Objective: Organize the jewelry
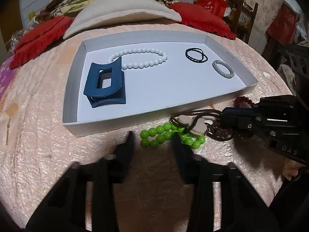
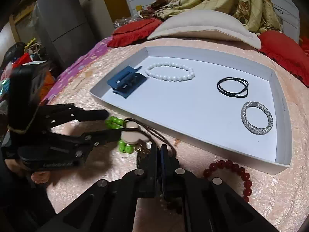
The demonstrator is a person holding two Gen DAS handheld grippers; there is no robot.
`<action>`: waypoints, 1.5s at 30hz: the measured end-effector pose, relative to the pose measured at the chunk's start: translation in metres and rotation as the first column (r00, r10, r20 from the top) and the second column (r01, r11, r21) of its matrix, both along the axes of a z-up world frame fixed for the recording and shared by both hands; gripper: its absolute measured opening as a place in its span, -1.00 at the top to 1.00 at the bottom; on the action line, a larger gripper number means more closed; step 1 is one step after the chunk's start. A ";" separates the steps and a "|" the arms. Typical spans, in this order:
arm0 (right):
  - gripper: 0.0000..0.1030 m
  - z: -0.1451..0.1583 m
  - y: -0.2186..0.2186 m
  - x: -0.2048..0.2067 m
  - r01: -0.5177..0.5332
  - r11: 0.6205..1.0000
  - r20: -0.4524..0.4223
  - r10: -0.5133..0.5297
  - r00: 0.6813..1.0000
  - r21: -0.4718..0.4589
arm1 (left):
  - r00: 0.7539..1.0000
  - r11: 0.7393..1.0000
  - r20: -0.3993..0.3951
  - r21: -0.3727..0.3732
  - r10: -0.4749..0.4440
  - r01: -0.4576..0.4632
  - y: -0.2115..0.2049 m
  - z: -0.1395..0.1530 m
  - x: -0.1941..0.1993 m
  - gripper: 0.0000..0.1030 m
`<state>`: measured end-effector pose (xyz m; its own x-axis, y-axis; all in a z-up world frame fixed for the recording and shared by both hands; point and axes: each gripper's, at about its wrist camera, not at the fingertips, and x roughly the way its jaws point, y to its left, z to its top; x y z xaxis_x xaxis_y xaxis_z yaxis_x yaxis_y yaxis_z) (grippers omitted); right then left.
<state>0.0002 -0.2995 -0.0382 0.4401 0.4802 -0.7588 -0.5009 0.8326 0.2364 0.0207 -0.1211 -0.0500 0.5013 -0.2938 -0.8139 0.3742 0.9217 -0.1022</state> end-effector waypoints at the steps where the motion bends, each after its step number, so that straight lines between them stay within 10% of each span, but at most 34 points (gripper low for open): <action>1: 0.94 0.002 -0.001 -0.002 0.002 1.000 0.007 -0.002 1.000 0.004 | 1.000 1.000 -0.015 -0.021 -0.004 0.003 0.002 0.001 0.000 0.73; 12: 0.94 0.011 -0.005 -0.005 0.012 0.999 0.018 -0.013 1.000 0.037 | 0.995 0.991 -0.054 -0.099 0.080 -0.085 0.014 0.005 0.010 0.44; 23: 0.94 0.010 -0.007 -0.008 0.005 0.999 0.021 -0.006 1.000 0.036 | 1.000 0.997 -0.001 0.076 -0.026 0.026 -0.011 -0.001 -0.006 0.41; 32: 0.94 0.011 -0.008 -0.008 0.009 0.999 0.025 -0.010 1.000 0.042 | 0.993 0.991 -0.012 -0.063 0.116 -0.116 0.020 0.009 0.012 0.41; 45: 0.94 0.013 -0.008 -0.013 0.010 0.999 0.028 -0.011 1.000 0.046 | 1.000 0.995 0.012 0.096 0.016 -0.017 -0.010 -0.002 0.002 0.42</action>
